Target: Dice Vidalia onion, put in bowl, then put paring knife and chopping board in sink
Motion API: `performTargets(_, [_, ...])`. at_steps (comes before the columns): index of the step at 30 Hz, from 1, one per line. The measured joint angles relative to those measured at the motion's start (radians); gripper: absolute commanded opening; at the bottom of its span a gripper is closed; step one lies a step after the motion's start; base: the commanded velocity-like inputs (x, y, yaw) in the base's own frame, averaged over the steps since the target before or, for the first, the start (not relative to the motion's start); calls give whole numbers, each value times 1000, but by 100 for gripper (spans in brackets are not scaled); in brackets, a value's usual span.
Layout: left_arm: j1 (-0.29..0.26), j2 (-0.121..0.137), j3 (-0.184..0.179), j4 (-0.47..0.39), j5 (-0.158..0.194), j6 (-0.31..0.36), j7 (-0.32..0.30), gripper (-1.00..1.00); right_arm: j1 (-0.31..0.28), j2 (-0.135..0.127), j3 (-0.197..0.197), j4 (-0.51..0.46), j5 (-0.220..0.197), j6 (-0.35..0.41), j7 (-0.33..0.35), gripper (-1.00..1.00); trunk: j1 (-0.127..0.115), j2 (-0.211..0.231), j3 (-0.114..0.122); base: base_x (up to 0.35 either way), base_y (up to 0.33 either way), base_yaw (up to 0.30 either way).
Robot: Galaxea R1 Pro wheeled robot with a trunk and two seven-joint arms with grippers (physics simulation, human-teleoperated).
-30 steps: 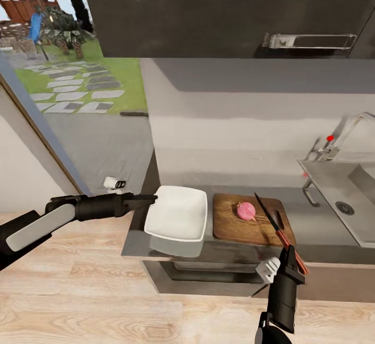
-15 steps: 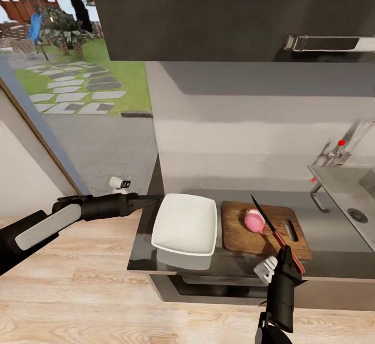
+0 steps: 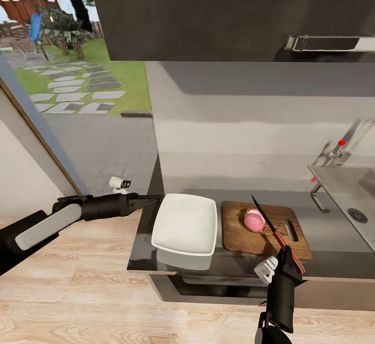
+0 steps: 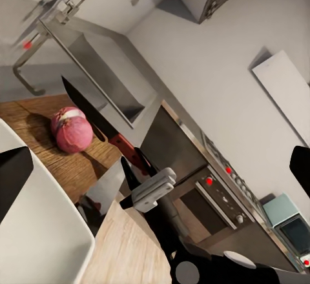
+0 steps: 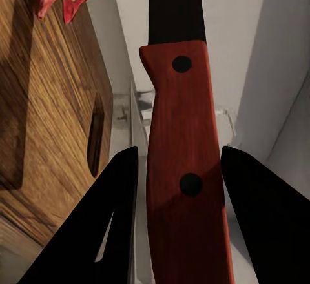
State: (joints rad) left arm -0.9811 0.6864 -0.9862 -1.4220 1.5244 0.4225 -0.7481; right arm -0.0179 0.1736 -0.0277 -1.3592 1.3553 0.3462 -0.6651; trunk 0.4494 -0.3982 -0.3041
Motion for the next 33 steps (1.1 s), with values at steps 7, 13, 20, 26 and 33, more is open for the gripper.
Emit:
performTargets(7, [0,-1,0,0,-1,0,0,100,0,0,0,0,1,1,0,-100,0,0,0,0,0,0])
performTargets(13, [0,0,0,0,-1,0,0,100,0,0,0,0,-3,-1,-1,-100,0,0,4,0,0,0])
performTargets(20, [0,0,0,0,-1,0,0,100,0,0,0,0,-5,-2,-20,-100,0,0,15,0,0,0])
performTargets(26, [0,-1,0,0,-1,0,1,100,0,0,0,0,-6,-2,-30,-100,0,0,24,0,0,0])
performTargets(33, [0,-1,0,0,-1,0,1,100,0,0,0,0,-6,-2,-30,-100,0,0,36,0,0,0])
